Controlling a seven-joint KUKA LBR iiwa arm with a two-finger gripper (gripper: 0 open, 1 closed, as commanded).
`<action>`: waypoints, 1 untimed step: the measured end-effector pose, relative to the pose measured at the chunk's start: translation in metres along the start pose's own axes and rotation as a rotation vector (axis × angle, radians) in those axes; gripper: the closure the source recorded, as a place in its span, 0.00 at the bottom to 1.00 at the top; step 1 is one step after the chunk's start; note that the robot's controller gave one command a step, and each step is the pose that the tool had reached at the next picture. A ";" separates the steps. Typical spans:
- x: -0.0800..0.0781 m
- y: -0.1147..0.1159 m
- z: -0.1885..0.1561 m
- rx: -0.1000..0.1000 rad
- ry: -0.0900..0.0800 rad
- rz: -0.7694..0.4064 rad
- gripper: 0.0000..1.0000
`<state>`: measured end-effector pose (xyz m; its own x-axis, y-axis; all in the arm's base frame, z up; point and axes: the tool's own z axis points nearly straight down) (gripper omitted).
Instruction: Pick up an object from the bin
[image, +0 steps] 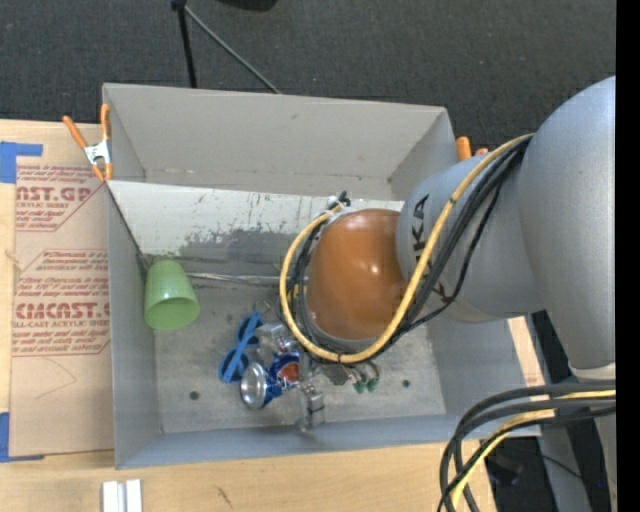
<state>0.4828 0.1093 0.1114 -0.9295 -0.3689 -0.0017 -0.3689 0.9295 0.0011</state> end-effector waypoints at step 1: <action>-0.030 -0.027 0.039 0.001 -0.011 -0.325 0.00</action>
Offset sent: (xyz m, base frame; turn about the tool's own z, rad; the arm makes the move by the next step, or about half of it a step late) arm 0.0354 -0.0167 -0.0414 -0.3248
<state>0.5210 0.0953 0.0720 -0.7627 -0.6466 -0.0126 -0.6467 0.7628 -0.0025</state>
